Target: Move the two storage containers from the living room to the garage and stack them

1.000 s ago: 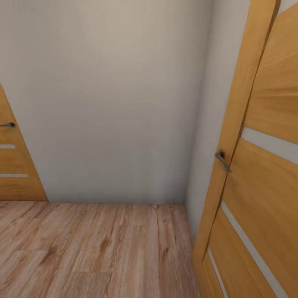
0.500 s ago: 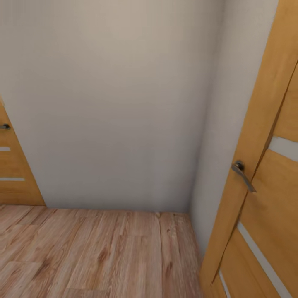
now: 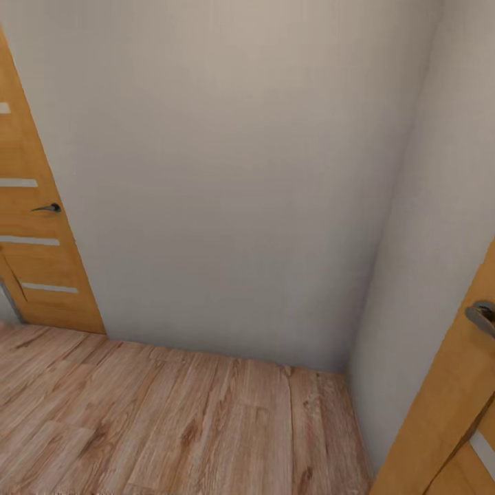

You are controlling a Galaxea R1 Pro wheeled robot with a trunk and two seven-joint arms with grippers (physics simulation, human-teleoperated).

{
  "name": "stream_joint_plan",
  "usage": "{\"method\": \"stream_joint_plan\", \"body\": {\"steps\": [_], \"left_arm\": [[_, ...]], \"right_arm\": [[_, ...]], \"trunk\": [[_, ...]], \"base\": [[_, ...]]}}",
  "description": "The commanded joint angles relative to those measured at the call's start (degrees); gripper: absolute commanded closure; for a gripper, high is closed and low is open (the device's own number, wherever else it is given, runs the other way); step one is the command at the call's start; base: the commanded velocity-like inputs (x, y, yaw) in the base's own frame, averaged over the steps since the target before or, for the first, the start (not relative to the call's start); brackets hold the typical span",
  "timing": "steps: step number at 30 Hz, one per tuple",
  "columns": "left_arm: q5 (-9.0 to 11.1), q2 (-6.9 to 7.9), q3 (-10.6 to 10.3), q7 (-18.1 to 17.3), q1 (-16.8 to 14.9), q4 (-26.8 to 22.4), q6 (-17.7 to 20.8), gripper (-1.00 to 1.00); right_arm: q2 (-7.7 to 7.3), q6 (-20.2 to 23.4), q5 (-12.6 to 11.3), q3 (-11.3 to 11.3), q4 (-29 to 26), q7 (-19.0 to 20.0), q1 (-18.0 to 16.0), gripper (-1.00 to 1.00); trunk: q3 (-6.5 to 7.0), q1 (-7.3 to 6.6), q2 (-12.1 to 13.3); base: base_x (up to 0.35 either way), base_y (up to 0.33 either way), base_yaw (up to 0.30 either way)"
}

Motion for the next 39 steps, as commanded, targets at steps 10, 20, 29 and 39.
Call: {"method": "stream_joint_plan", "body": {"steps": [10,20,29,39], "left_arm": [[0.5,0.00,0.0,0.1,0.0,-0.1,-0.1,-1.00],[0.5,0.00,0.0,0.1,0.0,0.0,-0.1,-1.00],[0.5,0.07,0.0,0.1,0.0,-0.1,0.0,-1.00],[0.5,0.08,0.0,0.1,0.0,0.0,0.1,-1.00]], "right_arm": [[0.10,-0.3,-0.5,0.5,0.2,-0.2,-0.1,-1.00],[0.10,-0.3,-0.5,0.5,0.2,-0.2,-0.1,-1.00],[0.10,-0.3,-0.5,0.5,0.2,-0.2,-0.1,-1.00],[0.10,-0.3,-0.5,0.5,0.2,-0.2,-0.1,-1.00]], "trunk": [[-0.05,0.01,0.0],[-0.05,0.01,0.0],[-0.05,0.01,0.0],[-0.05,0.01,0.0]], "base": [[0.017,0.000,0.276],[0.147,0.000,0.276],[0.318,0.000,0.276],[0.322,0.000,0.276]]}}
